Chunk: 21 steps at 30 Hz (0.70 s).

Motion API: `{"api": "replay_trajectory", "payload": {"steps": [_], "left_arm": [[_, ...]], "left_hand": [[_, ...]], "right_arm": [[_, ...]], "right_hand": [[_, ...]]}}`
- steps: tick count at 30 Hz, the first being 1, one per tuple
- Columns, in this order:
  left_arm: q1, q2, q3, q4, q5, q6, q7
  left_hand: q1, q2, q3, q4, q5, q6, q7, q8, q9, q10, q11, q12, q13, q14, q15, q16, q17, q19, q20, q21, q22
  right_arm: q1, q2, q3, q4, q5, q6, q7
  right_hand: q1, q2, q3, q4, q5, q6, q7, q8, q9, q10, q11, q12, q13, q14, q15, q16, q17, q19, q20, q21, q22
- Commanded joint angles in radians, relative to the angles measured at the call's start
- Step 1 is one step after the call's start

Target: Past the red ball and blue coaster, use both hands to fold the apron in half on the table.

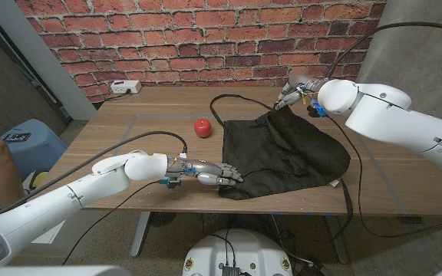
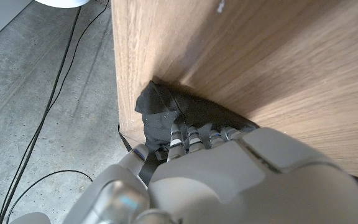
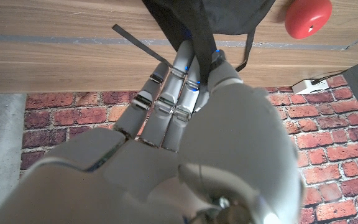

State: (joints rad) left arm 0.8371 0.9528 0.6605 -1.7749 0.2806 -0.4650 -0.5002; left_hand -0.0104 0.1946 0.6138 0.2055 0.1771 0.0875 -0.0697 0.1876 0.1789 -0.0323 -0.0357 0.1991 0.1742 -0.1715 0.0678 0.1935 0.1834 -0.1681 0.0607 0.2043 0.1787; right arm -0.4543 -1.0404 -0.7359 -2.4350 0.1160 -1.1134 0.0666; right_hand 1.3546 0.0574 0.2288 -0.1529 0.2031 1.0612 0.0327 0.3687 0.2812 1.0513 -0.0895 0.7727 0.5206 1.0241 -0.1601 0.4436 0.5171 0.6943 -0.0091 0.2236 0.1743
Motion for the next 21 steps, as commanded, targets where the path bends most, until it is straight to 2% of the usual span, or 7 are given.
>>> {"api": "replay_trajectory", "payload": {"steps": [1,12,21], "left_arm": [[-0.009,-0.007,0.005,0.013,-0.007,-0.008,-0.007],[-0.008,-0.008,0.006,0.013,-0.008,-0.005,-0.007],[-0.010,-0.010,0.009,0.014,-0.009,-0.003,-0.011]], "left_hand": [[-0.003,0.008,0.009,0.002,-0.001,0.005,-0.001,-0.003,0.003,-0.005,-0.004,-0.003,0.005,-0.043,0.000,-0.001,0.003,-0.142,0.004,0.004,0.004],[-0.003,0.008,0.010,0.002,-0.001,0.004,-0.001,-0.004,0.003,-0.005,-0.005,-0.002,0.005,-0.043,0.000,-0.001,0.003,-0.142,0.004,0.003,0.004],[-0.003,0.008,0.011,0.002,-0.001,0.002,-0.001,-0.004,0.003,-0.005,-0.006,-0.002,0.005,-0.043,-0.001,-0.001,0.003,-0.142,0.003,0.003,0.004]], "right_arm": [[-0.018,-0.003,-0.001,-0.031,0.012,0.025,-0.003],[-0.030,0.002,-0.027,-0.029,0.011,0.066,0.022],[-0.046,0.002,-0.025,-0.046,0.014,0.081,0.035]], "right_hand": [[0.015,0.000,-0.006,-0.002,-0.003,0.004,0.005,-0.007,0.002,0.002,0.006,-0.003,0.002,0.004,-0.064,-0.004,0.002,0.011,-0.002,0.002,0.006],[0.019,0.002,-0.010,-0.002,-0.004,0.002,0.004,-0.010,0.006,0.003,0.008,-0.004,0.000,0.006,-0.061,-0.008,0.004,0.018,0.000,0.003,0.006],[0.021,0.004,-0.014,-0.002,-0.004,0.003,0.004,-0.012,0.007,0.002,0.010,-0.004,0.004,0.005,-0.058,-0.012,0.007,0.021,0.000,0.004,0.006]]}}
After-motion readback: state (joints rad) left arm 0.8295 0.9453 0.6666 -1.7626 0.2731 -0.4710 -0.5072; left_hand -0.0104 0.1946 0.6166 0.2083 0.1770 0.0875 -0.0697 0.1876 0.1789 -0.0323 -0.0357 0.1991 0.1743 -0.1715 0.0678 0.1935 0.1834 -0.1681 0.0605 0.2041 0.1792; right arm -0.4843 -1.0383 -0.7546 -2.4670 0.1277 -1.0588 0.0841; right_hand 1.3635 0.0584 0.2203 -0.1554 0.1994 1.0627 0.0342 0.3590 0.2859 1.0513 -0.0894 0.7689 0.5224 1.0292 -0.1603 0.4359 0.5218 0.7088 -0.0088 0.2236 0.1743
